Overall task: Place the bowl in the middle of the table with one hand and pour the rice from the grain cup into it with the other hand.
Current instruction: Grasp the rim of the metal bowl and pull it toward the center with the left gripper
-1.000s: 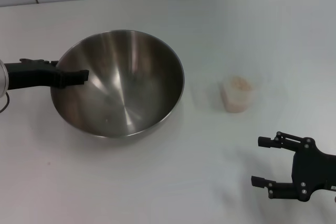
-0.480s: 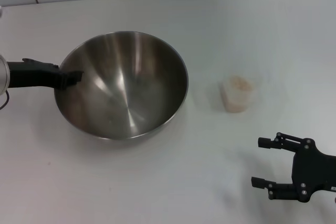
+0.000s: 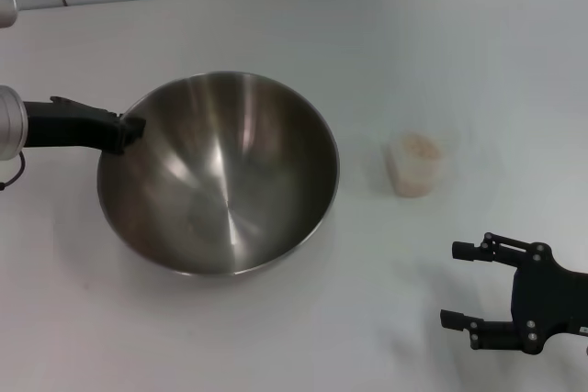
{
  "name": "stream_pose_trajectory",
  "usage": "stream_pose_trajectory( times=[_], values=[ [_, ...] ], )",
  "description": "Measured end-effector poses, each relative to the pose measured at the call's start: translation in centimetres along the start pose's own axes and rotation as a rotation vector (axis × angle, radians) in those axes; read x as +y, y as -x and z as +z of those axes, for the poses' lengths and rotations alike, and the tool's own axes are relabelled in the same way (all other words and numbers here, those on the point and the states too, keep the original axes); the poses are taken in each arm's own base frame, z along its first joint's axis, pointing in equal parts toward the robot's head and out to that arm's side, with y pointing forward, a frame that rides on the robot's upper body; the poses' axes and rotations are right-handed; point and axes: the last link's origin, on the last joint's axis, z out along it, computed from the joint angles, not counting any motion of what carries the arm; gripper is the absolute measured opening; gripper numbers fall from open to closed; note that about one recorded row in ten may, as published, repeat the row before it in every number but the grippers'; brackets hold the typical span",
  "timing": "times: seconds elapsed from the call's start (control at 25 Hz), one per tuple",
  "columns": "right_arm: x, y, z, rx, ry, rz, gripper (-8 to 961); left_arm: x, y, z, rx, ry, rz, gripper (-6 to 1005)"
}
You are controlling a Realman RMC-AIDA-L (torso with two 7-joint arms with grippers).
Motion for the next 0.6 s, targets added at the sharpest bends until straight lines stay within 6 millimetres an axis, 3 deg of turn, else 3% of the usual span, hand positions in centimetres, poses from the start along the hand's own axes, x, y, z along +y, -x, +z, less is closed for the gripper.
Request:
stream_pose_trajectory(
  times=[0.2,0.6],
  values=[
    [0.0,0.0,0.0,0.002,-0.001,0.000,760,0.1,-0.4,0.0,0.004,0.007,0.003,53],
    [0.0,-0.1,0.0,0.006,-0.001,0.000,754,-0.8,-3.2,-0.8,0.034,0.083,-0.003,43]
  ],
)
